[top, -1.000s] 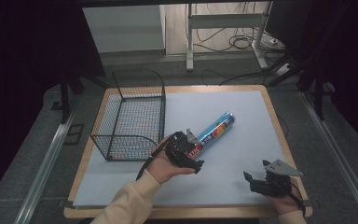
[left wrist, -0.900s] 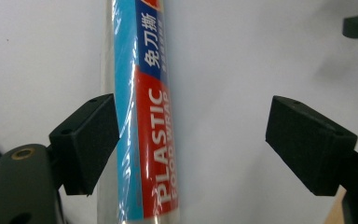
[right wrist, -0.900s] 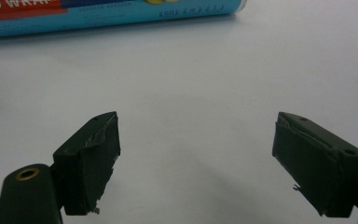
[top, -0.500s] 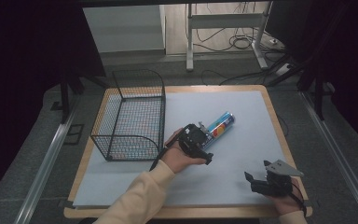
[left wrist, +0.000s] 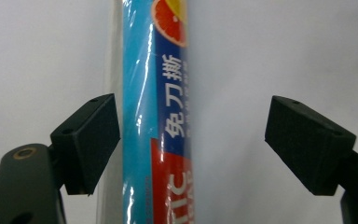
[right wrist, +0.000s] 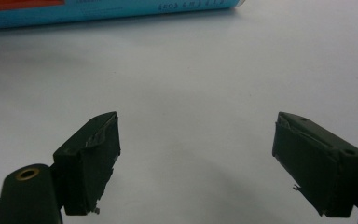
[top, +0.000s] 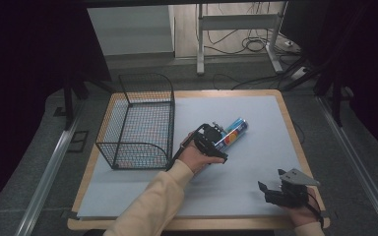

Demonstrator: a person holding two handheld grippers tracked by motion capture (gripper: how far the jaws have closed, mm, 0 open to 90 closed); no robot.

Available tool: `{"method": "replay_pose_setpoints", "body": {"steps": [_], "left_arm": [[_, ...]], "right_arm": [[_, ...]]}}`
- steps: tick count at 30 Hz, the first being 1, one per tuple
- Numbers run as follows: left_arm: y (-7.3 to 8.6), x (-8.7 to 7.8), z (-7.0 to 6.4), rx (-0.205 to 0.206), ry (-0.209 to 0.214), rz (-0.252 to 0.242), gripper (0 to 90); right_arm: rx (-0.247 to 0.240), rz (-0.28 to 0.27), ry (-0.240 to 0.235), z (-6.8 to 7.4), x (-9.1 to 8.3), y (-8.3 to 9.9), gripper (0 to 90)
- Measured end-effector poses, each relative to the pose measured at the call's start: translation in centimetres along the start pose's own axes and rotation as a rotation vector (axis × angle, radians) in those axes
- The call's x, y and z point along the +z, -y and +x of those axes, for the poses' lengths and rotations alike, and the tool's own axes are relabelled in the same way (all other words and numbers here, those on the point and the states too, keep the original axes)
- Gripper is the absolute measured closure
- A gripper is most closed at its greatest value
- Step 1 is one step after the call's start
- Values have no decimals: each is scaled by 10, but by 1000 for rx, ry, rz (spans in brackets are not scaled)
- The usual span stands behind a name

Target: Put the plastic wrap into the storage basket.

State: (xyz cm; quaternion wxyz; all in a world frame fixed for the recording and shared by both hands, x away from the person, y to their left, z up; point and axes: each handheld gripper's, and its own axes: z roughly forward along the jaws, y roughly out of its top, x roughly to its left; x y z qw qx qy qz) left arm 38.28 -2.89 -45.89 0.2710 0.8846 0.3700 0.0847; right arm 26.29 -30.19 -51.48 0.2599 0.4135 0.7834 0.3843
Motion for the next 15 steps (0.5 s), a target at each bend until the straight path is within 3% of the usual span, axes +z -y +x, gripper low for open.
{"method": "replay_pose_setpoints", "body": {"steps": [15], "left_arm": [[-14,22,15,-25,1,44,178]], "right_arm": [[-9,8,-4,1,1,0,154]]}}
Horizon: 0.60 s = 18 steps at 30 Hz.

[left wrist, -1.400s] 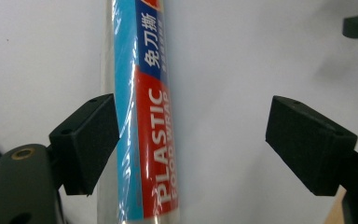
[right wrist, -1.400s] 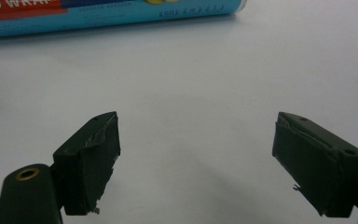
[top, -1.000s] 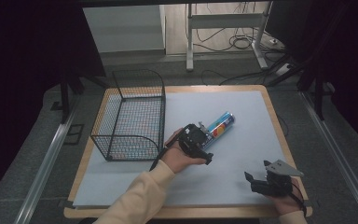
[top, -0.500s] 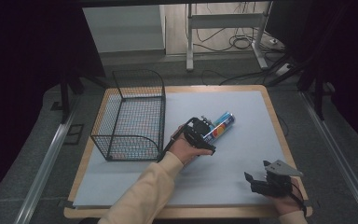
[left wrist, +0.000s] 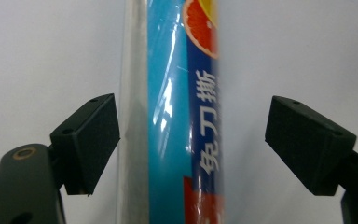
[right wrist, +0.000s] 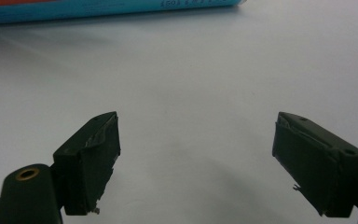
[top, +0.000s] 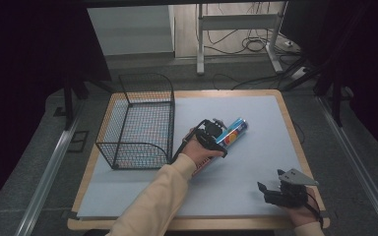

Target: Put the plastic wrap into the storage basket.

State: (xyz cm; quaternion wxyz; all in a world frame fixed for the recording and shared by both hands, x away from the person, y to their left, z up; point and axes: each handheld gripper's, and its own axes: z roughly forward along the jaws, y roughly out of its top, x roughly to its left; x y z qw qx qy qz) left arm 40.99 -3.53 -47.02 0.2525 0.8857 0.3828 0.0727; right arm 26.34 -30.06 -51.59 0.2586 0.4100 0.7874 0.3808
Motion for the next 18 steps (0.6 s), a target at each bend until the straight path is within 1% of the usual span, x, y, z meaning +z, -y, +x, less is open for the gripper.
{"method": "replay_pose_setpoints", "body": {"steps": [1,3,4,5,8,11,12,13,15,16,17,18], "left_arm": [[-1,2,0,-8,0,-2,178],[-4,7,2,-3,-5,14,177],[-4,7,2,-3,-5,14,177],[-6,11,3,9,-12,35,177],[-7,15,3,5,-15,44,176],[-9,23,4,10,-24,84,177],[-9,25,4,6,-30,87,177],[-8,27,4,0,-39,86,181],[-8,30,4,7,-45,101,203],[-8,32,2,-7,-44,88,213],[-8,32,2,-7,-44,88,231],[-8,34,2,10,-55,115,245]], "right_arm": [[0,0,0,0,0,0,154],[-1,3,1,0,0,0,154],[-1,3,1,0,0,0,154],[-1,4,1,-1,0,1,154],[-1,5,0,-1,0,1,154],[-3,8,1,0,1,1,154],[-3,9,1,0,0,1,154],[-4,9,2,0,0,1,154],[-7,12,4,-1,1,1,154],[-10,14,6,-1,1,1,154],[-12,14,8,-1,1,1,154],[-11,14,8,-1,1,1,154]]}}
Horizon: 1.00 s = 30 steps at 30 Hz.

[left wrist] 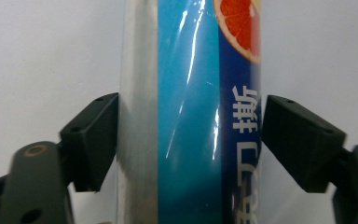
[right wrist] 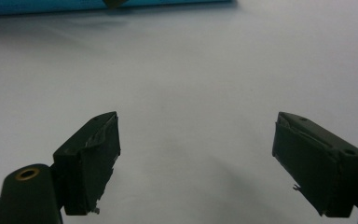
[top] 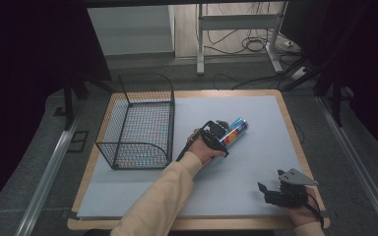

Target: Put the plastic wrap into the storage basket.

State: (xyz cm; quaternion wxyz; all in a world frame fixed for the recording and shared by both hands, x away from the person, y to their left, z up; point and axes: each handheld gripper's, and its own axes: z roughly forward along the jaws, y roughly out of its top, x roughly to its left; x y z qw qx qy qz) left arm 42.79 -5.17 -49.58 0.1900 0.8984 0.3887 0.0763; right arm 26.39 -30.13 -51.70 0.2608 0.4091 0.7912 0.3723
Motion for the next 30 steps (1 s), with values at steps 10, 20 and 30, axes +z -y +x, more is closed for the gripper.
{"method": "replay_pose_setpoints", "body": {"steps": [10,20,30], "left_arm": [[-2,3,0,6,-24,39,314],[-3,-2,4,7,19,60,318],[-4,-18,5,24,36,50,318]], "right_arm": [[7,-4,18,-1,-1,0,154],[8,-7,20,-3,-2,0,154],[8,-10,20,-2,-2,0,154]]}}
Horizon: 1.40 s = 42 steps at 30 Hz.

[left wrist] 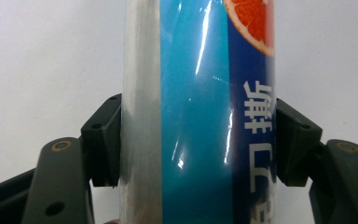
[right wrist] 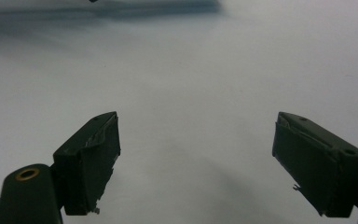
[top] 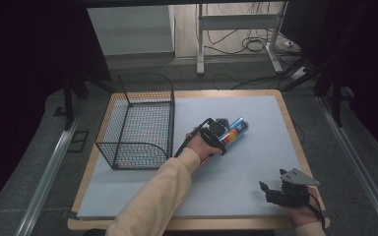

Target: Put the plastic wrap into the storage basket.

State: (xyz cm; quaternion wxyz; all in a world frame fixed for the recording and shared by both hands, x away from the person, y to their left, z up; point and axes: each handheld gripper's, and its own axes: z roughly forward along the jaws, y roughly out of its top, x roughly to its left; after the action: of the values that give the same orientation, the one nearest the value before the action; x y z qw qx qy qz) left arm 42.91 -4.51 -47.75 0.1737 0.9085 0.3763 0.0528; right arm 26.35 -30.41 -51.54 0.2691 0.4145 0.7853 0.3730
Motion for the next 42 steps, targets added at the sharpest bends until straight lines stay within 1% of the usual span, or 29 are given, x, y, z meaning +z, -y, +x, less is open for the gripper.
{"method": "replay_pose_setpoints", "body": {"steps": [2,4,5,6,8,9,10,11,14,16,17,20,25,27,30,35,36,37,41,42], "left_arm": [[0,-3,1,0,7,-11,318],[0,-10,0,7,5,-20,318],[0,-10,0,7,5,-20,318],[-1,-15,0,8,6,-29,318],[-3,-21,0,6,11,-43,318],[-3,-21,0,6,11,-43,318],[-4,-28,-1,11,1,-60,318],[-4,-31,-1,14,-1,-67,318],[-7,-39,-2,18,2,-84,318],[-7,-42,-2,19,0,-88,318],[-9,-46,-2,20,-3,-97,318],[-10,-52,-1,15,2,-111,318],[-11,-62,2,9,-1,-134,318],[-11,-64,2,9,-2,-137,318],[-11,-72,3,6,1,-157,318],[-12,-79,3,10,-7,-168,318],[-12,-79,3,-3,-4,-183,318],[-12,-80,3,-8,-3,-187,318],[-12,-83,6,-7,-6,-187,318],[-13,-86,7,-21,5,-204,318]], "right_arm": [[0,0,1,0,0,0,154],[2,-2,0,0,0,0,154],[2,-2,0,0,0,0,154],[3,-2,1,-1,0,0,154],[2,-1,1,-1,0,0,154],[1,-1,1,0,0,0,154],[1,0,1,0,0,0,154],[0,0,1,0,0,0,154],[0,0,1,0,0,0,154],[-1,0,2,0,0,0,154],[-2,-3,2,-1,0,0,154],[1,-1,1,0,-1,0,154],[1,-1,3,-1,-1,0,154],[3,0,3,-1,-1,0,154],[2,0,1,0,0,0,154],[0,1,3,-1,0,1,154],[1,3,3,-1,0,1,154],[1,3,4,-1,0,1,154],[1,5,7,-1,-1,1,154],[2,4,7,-2,-1,1,154]]}}
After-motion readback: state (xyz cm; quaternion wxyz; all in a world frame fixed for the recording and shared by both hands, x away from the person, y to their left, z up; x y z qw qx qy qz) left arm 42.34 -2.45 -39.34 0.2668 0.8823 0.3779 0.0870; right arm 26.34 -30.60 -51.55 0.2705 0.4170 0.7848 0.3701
